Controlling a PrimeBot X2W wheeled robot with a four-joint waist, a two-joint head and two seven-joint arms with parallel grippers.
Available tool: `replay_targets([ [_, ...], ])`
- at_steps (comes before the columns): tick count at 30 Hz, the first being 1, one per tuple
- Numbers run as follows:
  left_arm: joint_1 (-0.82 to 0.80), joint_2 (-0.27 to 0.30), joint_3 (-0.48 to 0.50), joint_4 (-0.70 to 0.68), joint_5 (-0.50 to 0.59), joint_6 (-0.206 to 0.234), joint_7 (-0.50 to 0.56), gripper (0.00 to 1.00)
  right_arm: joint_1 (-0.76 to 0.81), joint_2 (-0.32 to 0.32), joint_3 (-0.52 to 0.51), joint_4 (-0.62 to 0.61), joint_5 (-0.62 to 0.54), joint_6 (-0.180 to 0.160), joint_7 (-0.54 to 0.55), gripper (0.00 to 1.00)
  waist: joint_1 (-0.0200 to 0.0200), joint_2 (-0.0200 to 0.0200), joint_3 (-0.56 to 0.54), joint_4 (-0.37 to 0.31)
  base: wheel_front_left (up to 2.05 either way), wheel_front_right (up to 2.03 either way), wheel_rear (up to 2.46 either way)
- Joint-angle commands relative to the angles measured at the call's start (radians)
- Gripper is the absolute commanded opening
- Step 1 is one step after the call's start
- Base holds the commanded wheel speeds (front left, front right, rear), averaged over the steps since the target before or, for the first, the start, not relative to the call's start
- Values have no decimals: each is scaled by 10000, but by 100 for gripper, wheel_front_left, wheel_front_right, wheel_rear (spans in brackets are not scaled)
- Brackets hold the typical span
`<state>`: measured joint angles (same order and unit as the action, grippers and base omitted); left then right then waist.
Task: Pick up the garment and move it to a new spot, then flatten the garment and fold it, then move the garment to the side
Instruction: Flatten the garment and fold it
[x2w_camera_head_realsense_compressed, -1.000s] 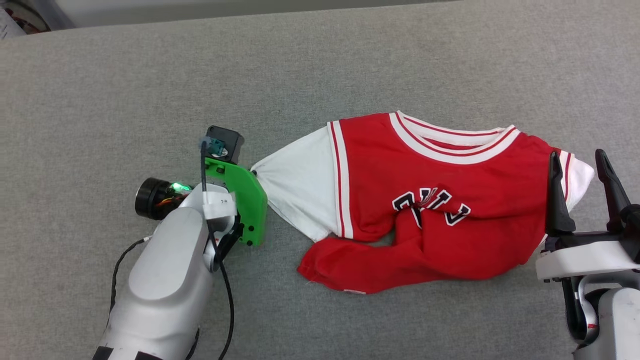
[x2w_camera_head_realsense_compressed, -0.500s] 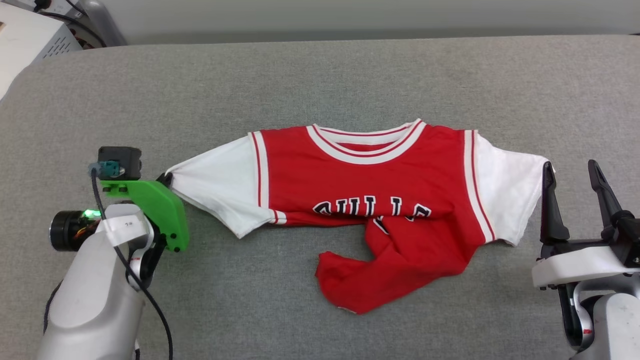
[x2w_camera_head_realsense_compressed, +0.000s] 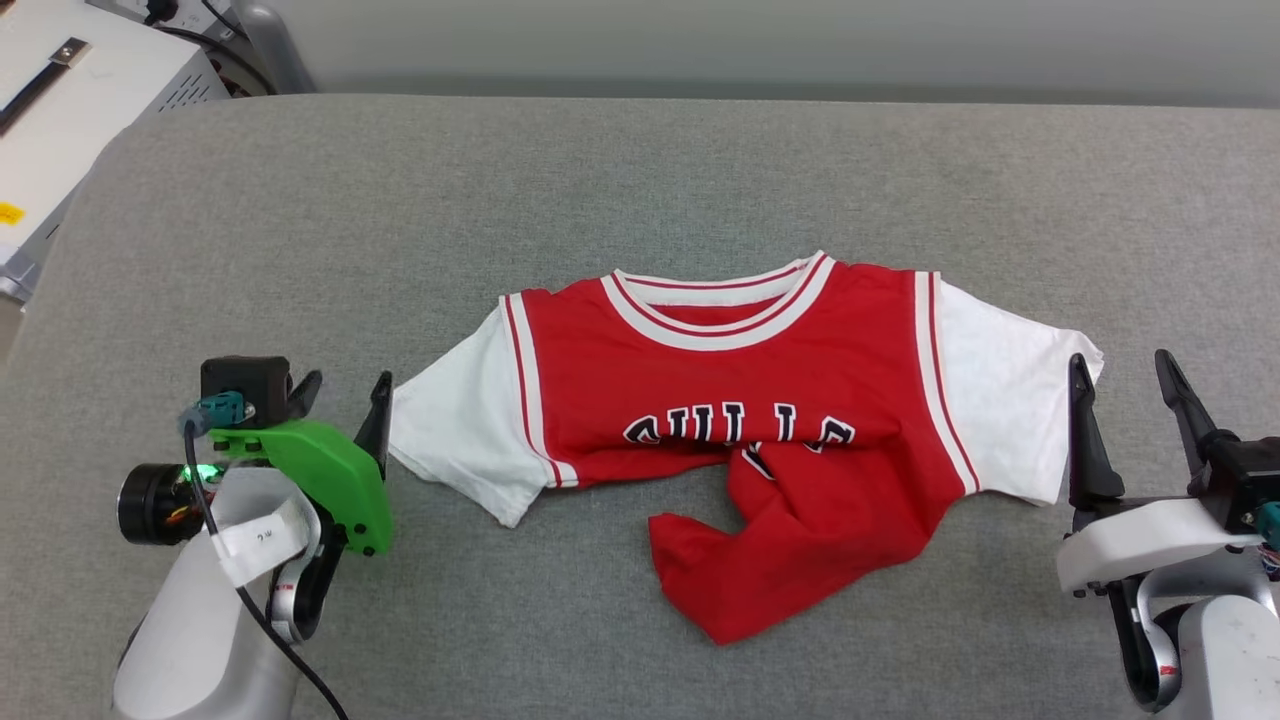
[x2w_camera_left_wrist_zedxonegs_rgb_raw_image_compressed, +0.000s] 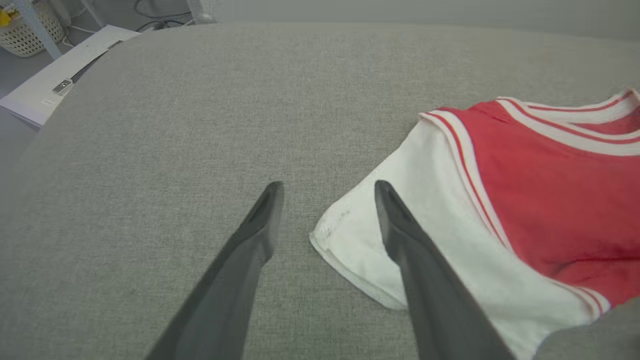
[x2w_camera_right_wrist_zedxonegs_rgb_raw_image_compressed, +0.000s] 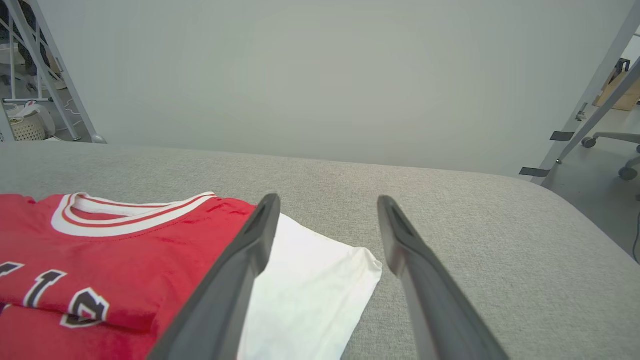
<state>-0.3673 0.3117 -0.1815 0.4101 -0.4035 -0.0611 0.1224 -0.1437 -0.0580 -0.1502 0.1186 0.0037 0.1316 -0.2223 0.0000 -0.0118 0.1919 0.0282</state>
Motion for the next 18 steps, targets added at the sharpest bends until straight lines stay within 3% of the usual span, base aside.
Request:
replay_targets([
  [1,216,-26,-12,-61,97,-65,-413,100,75,-125,13,49,10,-9,136,100,0,118,-146,99,0,0,0],
  [8,923,-26,-300,-711,165,-421,-2438,100,-11,-1161,522,45,415,-9,1941,100,0,118,-522,419,0,0,0],
  [12,1395,96,-287,-1432,381,-353,-3215,100,-280,-2221,1076,-198,1059,-9,3697,100,0,118,-478,641,0,0,0],
  [18,1884,127,-491,-2594,682,-232,-3519,100,-878,-3589,1478,-95,2531,-9,6943,100,0,118,-126,1028,0,0,0],
])
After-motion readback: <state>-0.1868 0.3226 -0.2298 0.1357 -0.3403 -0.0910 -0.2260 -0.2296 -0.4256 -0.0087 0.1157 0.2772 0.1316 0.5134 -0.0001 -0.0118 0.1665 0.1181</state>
